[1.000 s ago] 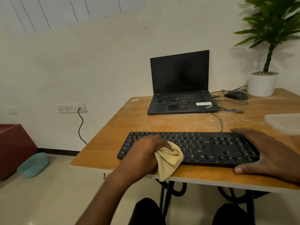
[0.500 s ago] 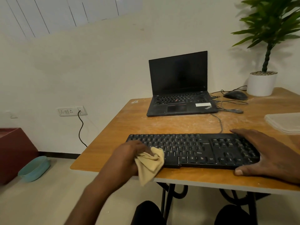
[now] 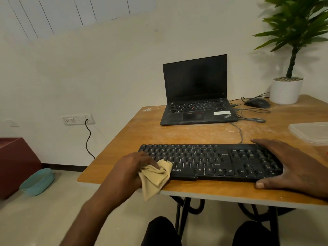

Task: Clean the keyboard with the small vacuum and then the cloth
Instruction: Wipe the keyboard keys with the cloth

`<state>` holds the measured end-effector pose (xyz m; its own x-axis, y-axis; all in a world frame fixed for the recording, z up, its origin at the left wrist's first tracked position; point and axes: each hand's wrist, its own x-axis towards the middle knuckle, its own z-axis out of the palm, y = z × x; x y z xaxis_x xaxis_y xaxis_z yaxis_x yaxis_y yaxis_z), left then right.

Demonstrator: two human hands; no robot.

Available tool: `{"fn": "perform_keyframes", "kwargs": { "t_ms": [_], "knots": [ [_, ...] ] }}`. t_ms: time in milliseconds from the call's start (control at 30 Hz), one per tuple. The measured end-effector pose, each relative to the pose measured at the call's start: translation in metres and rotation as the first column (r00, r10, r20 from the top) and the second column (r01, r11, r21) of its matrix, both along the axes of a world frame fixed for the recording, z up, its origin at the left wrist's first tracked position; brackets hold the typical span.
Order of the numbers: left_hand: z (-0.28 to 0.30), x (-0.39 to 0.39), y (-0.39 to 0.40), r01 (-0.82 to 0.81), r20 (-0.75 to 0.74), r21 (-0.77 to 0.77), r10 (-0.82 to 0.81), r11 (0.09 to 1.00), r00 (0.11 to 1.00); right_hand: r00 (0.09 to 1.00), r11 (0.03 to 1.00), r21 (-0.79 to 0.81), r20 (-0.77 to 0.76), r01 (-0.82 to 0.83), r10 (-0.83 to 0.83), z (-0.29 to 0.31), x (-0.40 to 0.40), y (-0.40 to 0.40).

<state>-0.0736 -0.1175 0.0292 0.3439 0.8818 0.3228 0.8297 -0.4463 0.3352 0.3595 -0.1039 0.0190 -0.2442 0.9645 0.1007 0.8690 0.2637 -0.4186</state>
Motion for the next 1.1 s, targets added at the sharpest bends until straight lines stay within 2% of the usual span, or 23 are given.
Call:
{"fn": "perform_keyframes", "kwargs": {
  "t_ms": [100, 367, 667, 933, 1100],
  "knots": [
    [-0.002, 0.010, 0.002, -0.006, -0.007, 0.023, 0.006, 1.000, 1.000, 1.000, 1.000, -0.005, -0.007, 0.006, -0.006, 0.000, 0.000, -0.001],
    [0.001, 0.058, 0.019, 0.102, -0.056, 0.055, -0.099, 0.993, 0.994, 1.000, 1.000, -0.015, -0.010, -0.002, 0.002, 0.000, 0.001, 0.000],
    [0.008, 0.000, 0.023, -0.075, -0.078, 0.021, 0.077, 0.997, 0.994, 1.000, 1.000, -0.003, -0.006, 0.003, -0.003, -0.002, 0.001, 0.001],
    [0.008, 0.045, 0.043, 0.034, -0.021, 0.041, -0.033, 0.999, 0.999, 1.000, 1.000, -0.006, -0.004, 0.009, -0.009, -0.001, 0.001, 0.000],
    [0.007, 0.038, 0.046, 0.049, -0.063, 0.047, -0.046, 0.998, 0.997, 1.000, 1.000, -0.014, 0.006, 0.004, -0.004, 0.001, -0.001, -0.001]
  ]
}}
